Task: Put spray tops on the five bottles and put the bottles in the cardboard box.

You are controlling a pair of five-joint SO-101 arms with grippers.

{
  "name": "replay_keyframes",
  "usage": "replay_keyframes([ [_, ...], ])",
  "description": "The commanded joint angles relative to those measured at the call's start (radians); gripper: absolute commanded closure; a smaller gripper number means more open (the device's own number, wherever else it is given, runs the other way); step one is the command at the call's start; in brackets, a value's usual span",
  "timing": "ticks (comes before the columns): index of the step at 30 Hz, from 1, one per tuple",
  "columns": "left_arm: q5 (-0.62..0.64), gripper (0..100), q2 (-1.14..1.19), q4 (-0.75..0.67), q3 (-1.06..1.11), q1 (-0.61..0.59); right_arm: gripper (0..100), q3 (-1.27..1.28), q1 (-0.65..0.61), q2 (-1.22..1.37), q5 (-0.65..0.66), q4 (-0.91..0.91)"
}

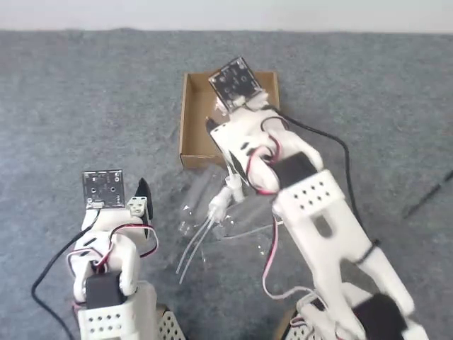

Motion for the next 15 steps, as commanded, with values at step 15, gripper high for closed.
replay_keyframes([
  [15,-0.009,86,-0.015,-0.037,-0.010,-0.003,99.2,-0.371,0.053,0.332,0.012,-0.031],
])
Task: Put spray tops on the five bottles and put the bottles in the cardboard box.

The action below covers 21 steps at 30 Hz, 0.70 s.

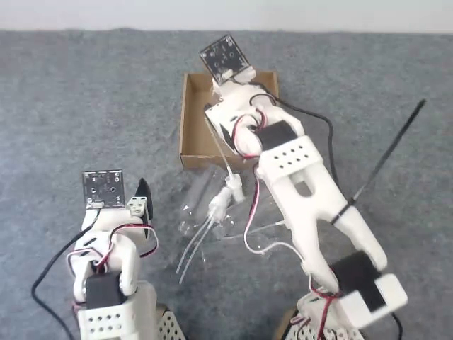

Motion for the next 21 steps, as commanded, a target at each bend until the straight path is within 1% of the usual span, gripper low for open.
replay_keyframes([
  [1,-0.009,86,-0.015,-0.037,-0.010,-0.003,99.2,-0.123,0.016,0.024,0.012,-0.022],
  [6,-0.009,86,-0.015,-0.037,-0.010,-0.008,99.2,-0.203,0.021,0.111,0.012,-0.022],
  [10,-0.009,86,-0.015,-0.040,-0.013,-0.049,99.2,-0.284,0.036,0.186,0.005,-0.022],
  [21,-0.009,86,-0.015,-0.040,-0.013,-0.049,99.2,-0.589,0.028,0.484,0.003,-0.024],
])
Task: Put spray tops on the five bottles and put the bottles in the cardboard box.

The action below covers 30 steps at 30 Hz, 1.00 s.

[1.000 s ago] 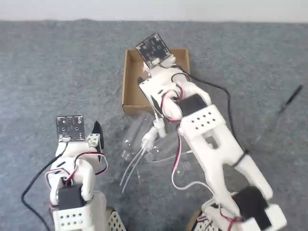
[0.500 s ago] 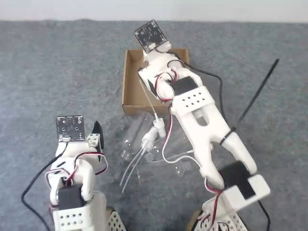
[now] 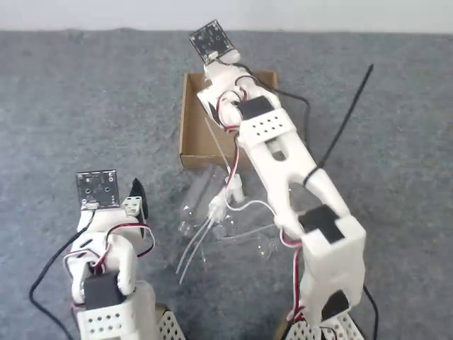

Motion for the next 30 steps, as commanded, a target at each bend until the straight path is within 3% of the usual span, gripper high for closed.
replay_keyframes([
  [1,-0.009,86,-0.015,-0.040,-0.013,-0.006,99.2,-0.172,0.012,0.038,0.003,-0.024],
  [18,-0.009,86,-0.015,-0.038,-0.013,-0.008,99.2,-0.592,-0.019,0.417,0.003,-0.016],
  [30,-0.009,86,-0.015,-0.037,-0.013,-0.008,98.8,-0.629,-0.025,0.509,0.003,-0.024],
])
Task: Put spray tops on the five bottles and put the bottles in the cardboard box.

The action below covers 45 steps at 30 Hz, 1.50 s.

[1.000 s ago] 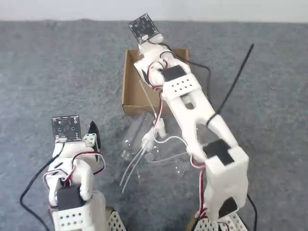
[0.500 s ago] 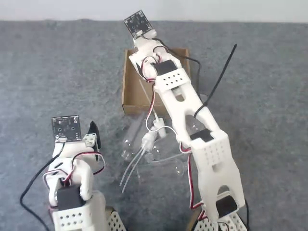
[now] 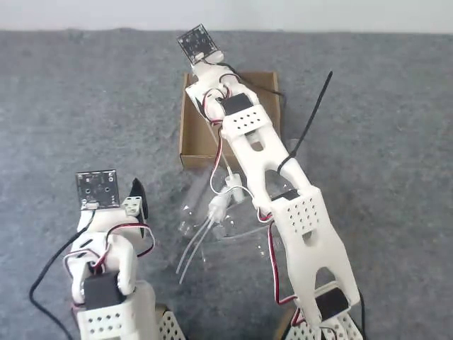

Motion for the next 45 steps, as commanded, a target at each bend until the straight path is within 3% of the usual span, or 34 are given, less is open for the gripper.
replay_keyframes([
  [1,-0.008,86,-0.015,-0.037,-0.013,-0.008,98.7,-0.064,-0.010,-0.010,0.003,-0.024],
  [10,-0.008,86,-0.015,-0.037,-0.013,-0.008,82.5,-0.064,-0.030,-0.005,0.003,-0.015],
  [23,-0.008,86,-0.015,-0.037,-0.013,-0.008,81.4,-0.064,-0.036,-0.005,0.003,-0.019],
  [29,-0.008,86,-0.015,-0.037,-0.013,-0.008,67.5,-0.063,-0.036,-0.005,-0.043,-0.012],
  [38,-0.008,86,-0.015,-0.038,-0.013,-0.008,69.2,-0.064,-0.036,-0.016,-0.049,-0.002],
  [45,-0.008,86,-0.015,-0.040,-0.013,-0.008,69.1,-0.175,-0.033,-0.012,-0.051,0.125],
])
